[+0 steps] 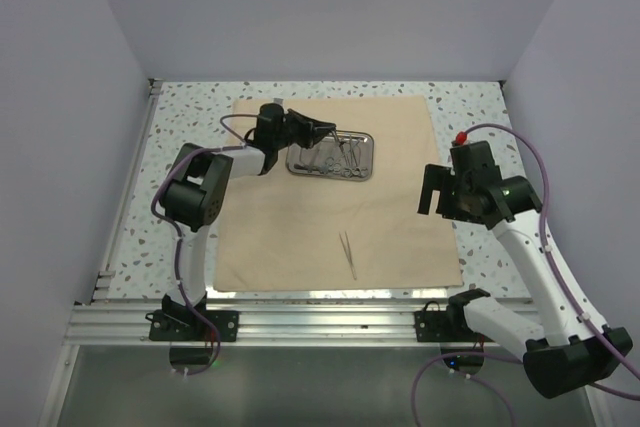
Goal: Open and lay out the surgical kit
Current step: Pick up the medical item from the container.
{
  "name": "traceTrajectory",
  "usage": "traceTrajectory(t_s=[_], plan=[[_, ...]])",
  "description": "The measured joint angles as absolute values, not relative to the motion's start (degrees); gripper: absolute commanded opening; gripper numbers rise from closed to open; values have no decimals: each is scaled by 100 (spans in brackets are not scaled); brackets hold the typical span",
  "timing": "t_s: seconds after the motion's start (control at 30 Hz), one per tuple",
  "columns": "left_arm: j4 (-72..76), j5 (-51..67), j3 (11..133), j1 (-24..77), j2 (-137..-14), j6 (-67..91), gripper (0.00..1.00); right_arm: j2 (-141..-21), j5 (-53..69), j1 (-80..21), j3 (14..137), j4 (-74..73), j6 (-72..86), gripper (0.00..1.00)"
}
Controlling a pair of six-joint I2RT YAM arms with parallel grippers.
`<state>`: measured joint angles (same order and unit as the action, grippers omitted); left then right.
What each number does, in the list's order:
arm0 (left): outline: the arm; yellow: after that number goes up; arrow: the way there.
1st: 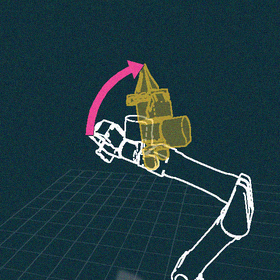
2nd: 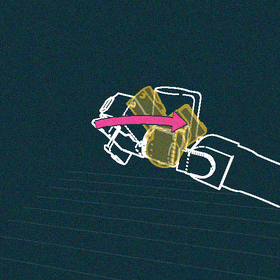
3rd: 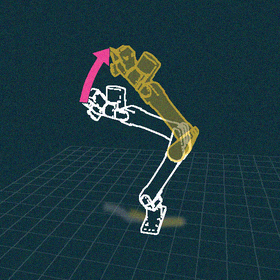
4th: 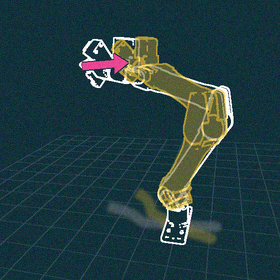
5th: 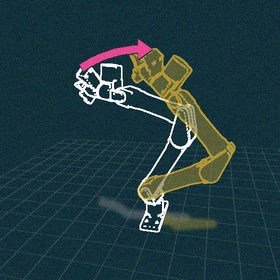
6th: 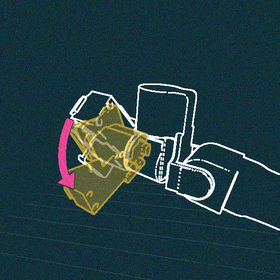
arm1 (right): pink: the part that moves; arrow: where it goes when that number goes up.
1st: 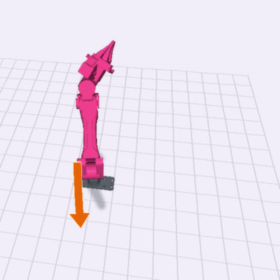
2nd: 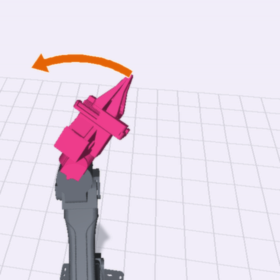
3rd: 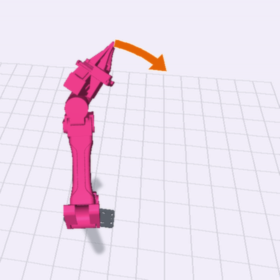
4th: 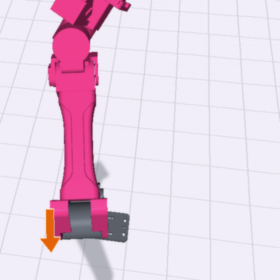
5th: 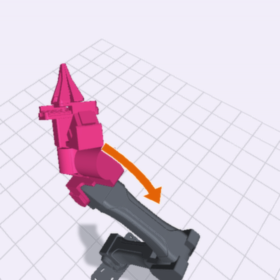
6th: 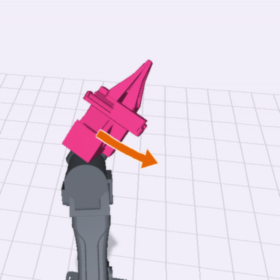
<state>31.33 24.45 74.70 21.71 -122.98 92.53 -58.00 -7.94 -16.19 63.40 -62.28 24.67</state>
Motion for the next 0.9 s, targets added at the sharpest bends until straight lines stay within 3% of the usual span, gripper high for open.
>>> traceTrajectory(t_s=[0.33,0.67,0.9], plan=[[2707,2386,7677,2174,-12267,10141,0,-5966,-794,-1619,6342,-6235,2484,91],[3321,2342,7282,2169,-12156,11181,0,-6042,-794,-1619,6342,-6239,2486,91],[3592,2609,8051,2112,-12453,11227,0,-6108,-792,-1619,6342,-6235,2512,91]])
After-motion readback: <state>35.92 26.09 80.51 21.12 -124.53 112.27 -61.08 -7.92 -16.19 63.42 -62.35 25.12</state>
